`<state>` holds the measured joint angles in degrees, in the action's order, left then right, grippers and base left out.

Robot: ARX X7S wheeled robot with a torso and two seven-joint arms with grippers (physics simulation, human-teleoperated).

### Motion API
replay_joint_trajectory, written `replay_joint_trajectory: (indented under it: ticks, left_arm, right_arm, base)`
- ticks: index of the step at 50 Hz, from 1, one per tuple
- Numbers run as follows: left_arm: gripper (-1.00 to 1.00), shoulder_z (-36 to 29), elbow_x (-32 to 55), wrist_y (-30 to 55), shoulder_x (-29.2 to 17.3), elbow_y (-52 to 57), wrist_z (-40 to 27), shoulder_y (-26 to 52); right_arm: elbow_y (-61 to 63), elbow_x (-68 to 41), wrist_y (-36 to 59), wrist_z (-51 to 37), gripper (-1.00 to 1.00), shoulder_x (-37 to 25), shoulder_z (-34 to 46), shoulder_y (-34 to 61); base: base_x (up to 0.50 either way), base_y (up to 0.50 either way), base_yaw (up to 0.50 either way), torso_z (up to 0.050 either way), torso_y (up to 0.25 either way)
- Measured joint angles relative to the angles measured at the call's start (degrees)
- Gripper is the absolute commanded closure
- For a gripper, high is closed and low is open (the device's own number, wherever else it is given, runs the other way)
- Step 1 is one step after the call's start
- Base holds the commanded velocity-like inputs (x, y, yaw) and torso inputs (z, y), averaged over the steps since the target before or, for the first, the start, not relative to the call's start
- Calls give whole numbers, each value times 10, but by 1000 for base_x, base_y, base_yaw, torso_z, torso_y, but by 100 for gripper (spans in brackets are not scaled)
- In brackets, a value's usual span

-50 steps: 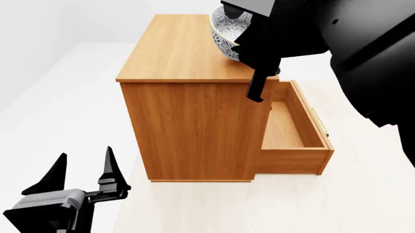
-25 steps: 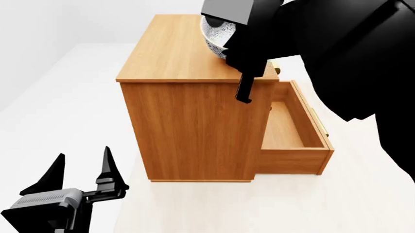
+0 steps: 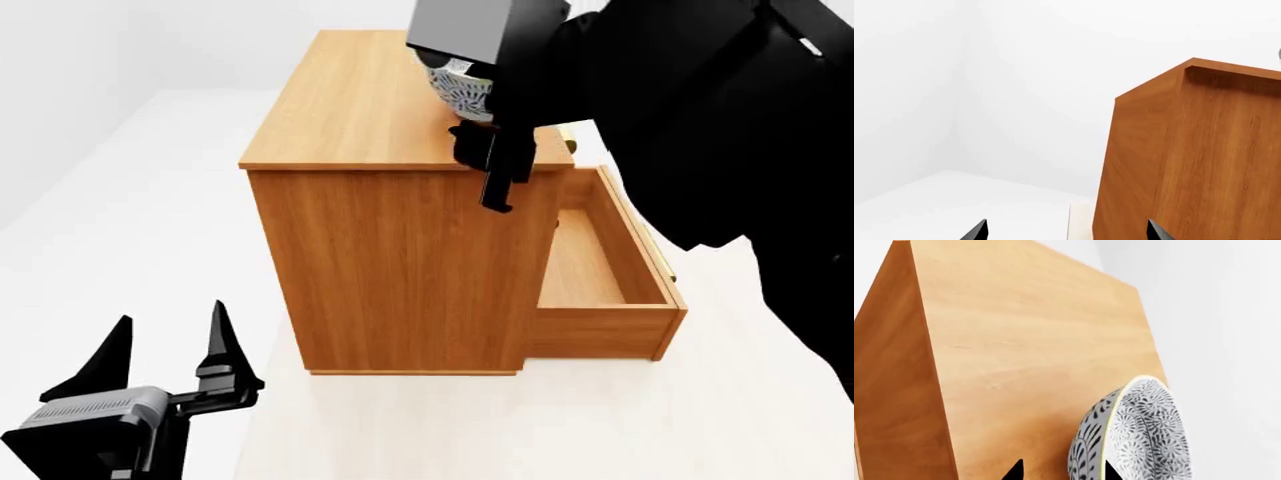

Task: Put the bowl on top of the cabinet.

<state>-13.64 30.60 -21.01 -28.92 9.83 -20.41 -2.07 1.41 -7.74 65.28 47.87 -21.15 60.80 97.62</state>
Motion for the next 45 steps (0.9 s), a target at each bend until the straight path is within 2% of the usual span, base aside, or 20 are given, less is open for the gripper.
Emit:
replay_joint_trajectory:
  ticks: [24, 45]
  left_arm:
    - [-100, -2, 1, 2, 0, -1, 1, 1]
    - [-100, -11, -5, 12, 4, 6, -4, 10]
  right_arm:
    - [14, 7, 15, -10, -100, -11, -6, -2]
    - [139, -11, 109, -3, -100, -47, -48, 33]
  base:
    - [0, 0, 0, 0, 0]
    - [0, 0, 0, 0, 0]
